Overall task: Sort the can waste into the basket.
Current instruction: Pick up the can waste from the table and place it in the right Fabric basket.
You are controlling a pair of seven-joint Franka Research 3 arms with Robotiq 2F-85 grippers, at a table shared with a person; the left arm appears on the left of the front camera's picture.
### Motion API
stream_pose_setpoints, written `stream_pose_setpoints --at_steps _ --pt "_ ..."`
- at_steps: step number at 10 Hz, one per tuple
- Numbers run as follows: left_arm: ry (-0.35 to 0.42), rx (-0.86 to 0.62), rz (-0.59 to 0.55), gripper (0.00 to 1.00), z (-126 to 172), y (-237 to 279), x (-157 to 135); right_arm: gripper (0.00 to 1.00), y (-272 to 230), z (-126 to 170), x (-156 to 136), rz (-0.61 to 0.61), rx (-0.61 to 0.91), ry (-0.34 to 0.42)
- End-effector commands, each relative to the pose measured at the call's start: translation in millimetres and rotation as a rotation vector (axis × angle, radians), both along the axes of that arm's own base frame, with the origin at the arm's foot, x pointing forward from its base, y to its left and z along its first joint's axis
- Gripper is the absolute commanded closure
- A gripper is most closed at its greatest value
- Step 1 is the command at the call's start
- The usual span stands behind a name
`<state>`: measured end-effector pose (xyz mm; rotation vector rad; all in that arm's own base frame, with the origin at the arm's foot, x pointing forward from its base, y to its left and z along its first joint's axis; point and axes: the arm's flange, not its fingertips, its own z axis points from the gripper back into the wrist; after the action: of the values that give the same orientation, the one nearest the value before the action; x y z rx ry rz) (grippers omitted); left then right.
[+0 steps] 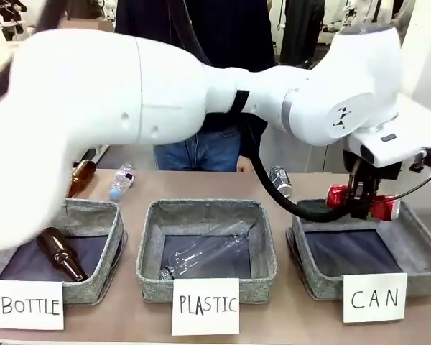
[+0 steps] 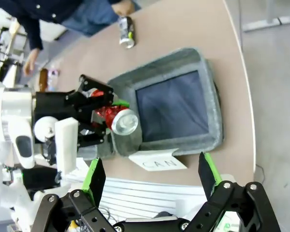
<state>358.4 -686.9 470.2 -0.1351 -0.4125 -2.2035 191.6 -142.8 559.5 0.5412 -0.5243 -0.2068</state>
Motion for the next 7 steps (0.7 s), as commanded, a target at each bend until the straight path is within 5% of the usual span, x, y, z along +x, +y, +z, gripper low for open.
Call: stream_pose_setpoints --at_steps 1,2,7 --pt "0.000 0.060 0.043 0.09 19.5 -24.8 12.7 0.00 -4.1 -0.4 0.1 0.007 0.011 -0.014" --pt "-0.003 0.065 0.050 0.00 18.3 -21.3 11.1 0.00 -4.1 -0.4 0.1 0.007 0.011 -0.014" --pt "0.017 0.112 0.095 0.00 18.4 -5.3 10.8 0.00 -4.1 -0.4 0.1 0.007 0.011 -0.014"
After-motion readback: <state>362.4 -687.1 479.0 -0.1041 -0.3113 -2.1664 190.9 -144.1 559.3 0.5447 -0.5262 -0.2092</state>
